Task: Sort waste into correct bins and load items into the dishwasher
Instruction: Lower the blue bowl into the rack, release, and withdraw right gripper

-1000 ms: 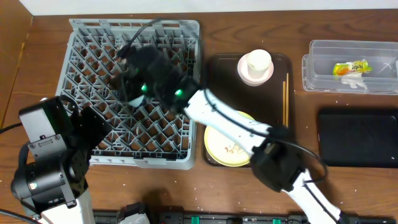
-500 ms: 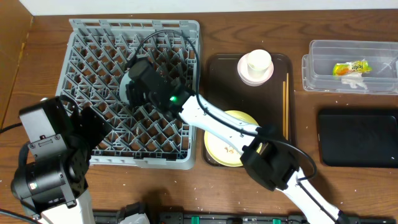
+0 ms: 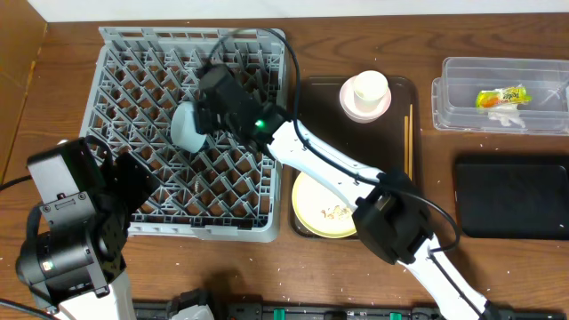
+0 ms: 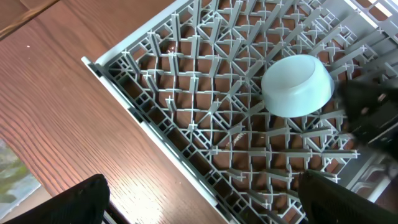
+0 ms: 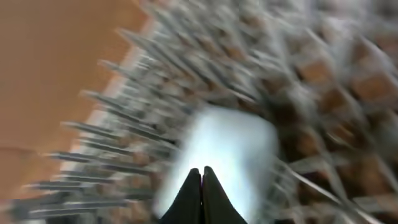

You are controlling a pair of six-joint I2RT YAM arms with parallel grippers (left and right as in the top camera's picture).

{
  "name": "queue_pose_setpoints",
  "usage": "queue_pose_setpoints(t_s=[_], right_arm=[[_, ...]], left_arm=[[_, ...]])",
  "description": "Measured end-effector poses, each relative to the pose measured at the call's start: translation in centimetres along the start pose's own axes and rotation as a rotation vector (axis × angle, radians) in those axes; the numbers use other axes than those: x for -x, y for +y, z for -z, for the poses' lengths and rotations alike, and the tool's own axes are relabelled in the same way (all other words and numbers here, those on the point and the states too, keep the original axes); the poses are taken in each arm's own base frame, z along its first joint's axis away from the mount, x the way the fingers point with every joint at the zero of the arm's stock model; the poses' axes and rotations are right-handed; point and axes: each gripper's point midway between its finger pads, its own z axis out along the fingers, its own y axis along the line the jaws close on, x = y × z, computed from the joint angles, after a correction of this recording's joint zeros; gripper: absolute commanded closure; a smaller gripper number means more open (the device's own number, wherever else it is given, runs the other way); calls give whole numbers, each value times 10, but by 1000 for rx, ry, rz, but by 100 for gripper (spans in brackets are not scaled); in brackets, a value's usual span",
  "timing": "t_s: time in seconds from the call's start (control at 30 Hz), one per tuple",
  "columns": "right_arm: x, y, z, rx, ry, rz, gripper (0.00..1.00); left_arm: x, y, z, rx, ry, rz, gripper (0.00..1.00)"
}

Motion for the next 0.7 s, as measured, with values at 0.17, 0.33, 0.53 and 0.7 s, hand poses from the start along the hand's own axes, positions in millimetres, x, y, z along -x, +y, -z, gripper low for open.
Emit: queue_pose_setpoints(t_s=[0.17, 0.33, 0.53, 0.7], right_arm=[[16, 53, 13, 121, -67, 55, 96], [-3, 81, 8, 125, -78, 78, 95], [-31, 63, -19, 78, -43, 35, 95], [-49, 17, -37, -55, -4, 20, 94]], left_arm=[[0, 0, 0, 0, 0, 0, 2], [0, 0, 0, 0, 0, 0, 2], [0, 0, 0, 0, 0, 0, 2], [0, 0, 0, 0, 0, 0, 2]])
